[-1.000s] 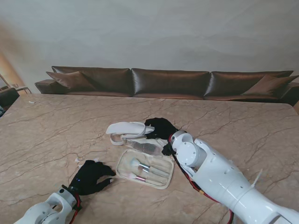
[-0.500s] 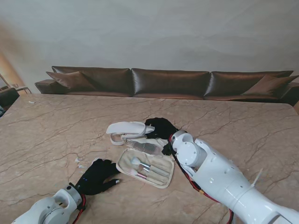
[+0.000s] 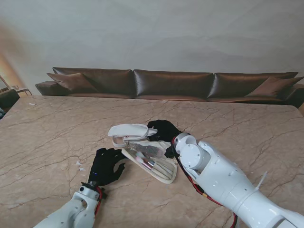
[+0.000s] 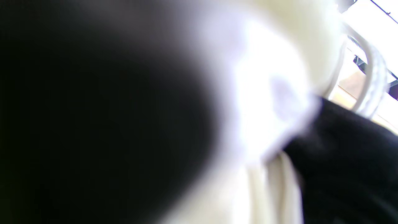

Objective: Pack the cosmetics bag

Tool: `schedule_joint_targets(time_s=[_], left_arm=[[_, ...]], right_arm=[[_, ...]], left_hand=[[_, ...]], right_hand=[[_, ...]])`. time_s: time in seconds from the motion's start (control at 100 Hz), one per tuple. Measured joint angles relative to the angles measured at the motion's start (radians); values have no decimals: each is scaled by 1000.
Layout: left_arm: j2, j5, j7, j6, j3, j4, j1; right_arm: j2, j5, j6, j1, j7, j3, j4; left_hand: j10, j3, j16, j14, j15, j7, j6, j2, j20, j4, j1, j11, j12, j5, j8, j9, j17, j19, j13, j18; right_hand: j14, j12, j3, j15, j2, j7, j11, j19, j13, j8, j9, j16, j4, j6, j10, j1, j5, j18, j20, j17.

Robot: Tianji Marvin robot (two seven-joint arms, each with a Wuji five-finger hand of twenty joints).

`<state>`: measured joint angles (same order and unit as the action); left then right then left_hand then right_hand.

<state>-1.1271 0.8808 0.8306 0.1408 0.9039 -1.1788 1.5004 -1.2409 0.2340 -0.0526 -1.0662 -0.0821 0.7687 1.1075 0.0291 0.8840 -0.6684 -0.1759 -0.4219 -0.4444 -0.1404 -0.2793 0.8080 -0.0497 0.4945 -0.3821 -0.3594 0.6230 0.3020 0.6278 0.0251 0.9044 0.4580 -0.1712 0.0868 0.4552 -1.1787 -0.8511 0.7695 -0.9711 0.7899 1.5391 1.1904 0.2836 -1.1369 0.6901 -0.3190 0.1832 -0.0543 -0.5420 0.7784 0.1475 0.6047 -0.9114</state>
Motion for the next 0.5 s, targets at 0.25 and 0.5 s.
schedule_joint_targets(time_s=[0.25,0.5], left_arm=[[-61,-54,82,-31,-70,63,-69],[-118,-30,269,-223,-131,124,-136]], right_arm=[[1,-10,4,0,14,2,3],[4,-64,18,-2,71,21,11]], left_hand=[[-1,58,-38,-4,-103,-184,6,-187,-16,-101,2,-82,-47,101,36,147,-91,102,132,-44],[-64,43,-102,-27,-200,-687,-13,-381,-48,-171,1,-288,-237,37,287,211,-77,169,142,-86]], right_hand=[[0,-1,0,0,0,0,0,0,0,0,0,0,0,0,0,0,0,0,0,0],[6,-13,0,0,-5,0,0,1,-11,-9,2,0,0,-3,8,2,0,7,2,13]])
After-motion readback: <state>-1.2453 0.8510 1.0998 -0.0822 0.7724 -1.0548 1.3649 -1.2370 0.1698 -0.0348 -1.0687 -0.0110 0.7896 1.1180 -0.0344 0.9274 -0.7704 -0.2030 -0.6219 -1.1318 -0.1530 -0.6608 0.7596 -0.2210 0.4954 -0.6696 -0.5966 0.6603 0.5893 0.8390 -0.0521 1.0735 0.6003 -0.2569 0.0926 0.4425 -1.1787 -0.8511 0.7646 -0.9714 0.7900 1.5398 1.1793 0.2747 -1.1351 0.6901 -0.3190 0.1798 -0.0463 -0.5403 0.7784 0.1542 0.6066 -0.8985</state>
